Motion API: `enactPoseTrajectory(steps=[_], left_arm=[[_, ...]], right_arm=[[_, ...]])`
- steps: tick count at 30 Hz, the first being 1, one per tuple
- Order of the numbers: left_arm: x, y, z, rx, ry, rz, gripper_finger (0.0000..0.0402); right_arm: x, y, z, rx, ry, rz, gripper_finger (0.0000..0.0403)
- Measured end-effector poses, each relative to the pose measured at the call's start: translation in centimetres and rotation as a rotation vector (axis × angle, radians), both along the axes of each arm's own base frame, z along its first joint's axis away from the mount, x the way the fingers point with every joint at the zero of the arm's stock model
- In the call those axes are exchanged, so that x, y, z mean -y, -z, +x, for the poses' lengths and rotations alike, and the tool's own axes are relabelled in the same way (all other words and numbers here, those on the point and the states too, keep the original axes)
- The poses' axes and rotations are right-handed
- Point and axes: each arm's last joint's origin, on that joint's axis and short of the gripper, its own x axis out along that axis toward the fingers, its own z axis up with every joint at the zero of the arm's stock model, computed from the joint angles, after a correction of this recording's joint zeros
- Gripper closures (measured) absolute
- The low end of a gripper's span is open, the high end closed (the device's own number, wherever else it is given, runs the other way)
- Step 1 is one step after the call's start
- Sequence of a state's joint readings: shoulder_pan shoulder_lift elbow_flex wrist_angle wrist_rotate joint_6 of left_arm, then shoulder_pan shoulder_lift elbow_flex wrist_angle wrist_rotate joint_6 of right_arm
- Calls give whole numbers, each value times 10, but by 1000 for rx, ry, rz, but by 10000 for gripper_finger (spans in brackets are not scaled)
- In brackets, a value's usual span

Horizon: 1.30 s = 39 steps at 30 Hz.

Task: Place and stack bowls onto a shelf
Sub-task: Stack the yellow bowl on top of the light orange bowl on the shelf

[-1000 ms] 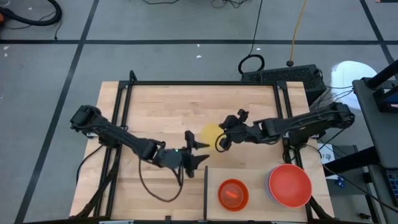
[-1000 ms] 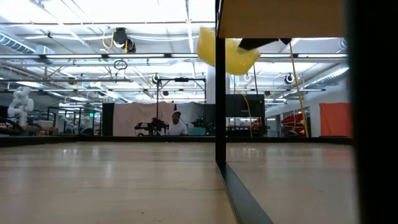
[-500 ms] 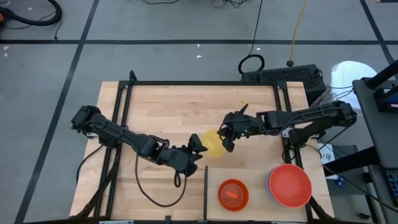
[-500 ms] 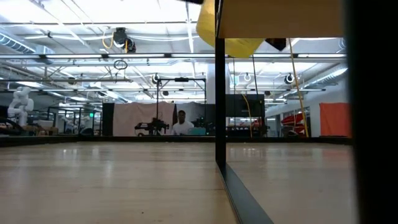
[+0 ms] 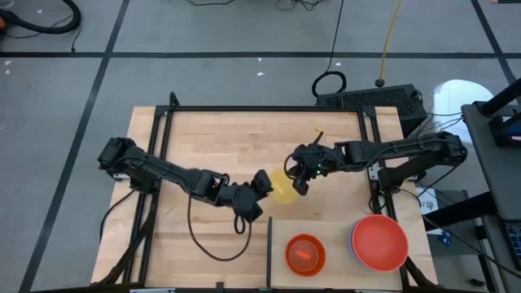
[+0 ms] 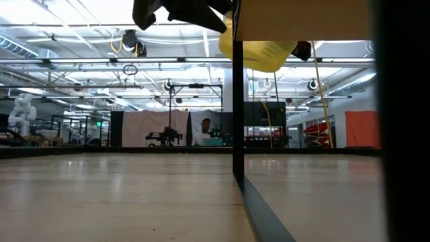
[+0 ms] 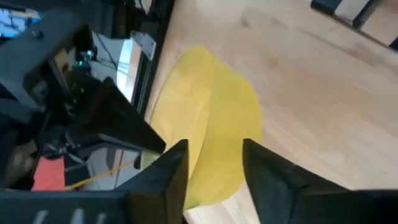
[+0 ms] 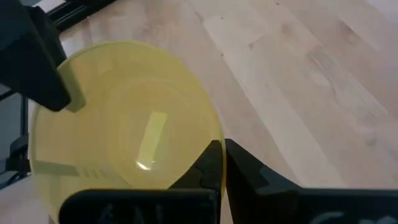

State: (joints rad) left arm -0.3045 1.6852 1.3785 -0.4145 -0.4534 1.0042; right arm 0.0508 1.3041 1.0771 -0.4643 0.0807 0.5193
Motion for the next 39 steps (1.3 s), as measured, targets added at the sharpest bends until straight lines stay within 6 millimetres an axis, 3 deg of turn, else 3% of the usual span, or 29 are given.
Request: enactPoseTrajectory(steps=[15, 19, 29, 34, 39], left_arm=[[-14, -1, 7, -14, 130, -108, 383], [-14, 0, 7, -13, 129, -116, 392], [-11, -4, 8, 25, 109, -163, 394], [-2, -6, 7, 49, 109, -202, 396], [17, -11, 2, 89, 156, -228, 392]], right_arm=[[0, -3, 2, 35, -30, -32, 388], [0, -11, 8, 134, -71, -84, 349], [10, -44, 24, 503, -109, -234, 207], [1, -68, 9, 624, -121, -291, 187], [-22, -79, -27, 541, -125, -381, 189]])
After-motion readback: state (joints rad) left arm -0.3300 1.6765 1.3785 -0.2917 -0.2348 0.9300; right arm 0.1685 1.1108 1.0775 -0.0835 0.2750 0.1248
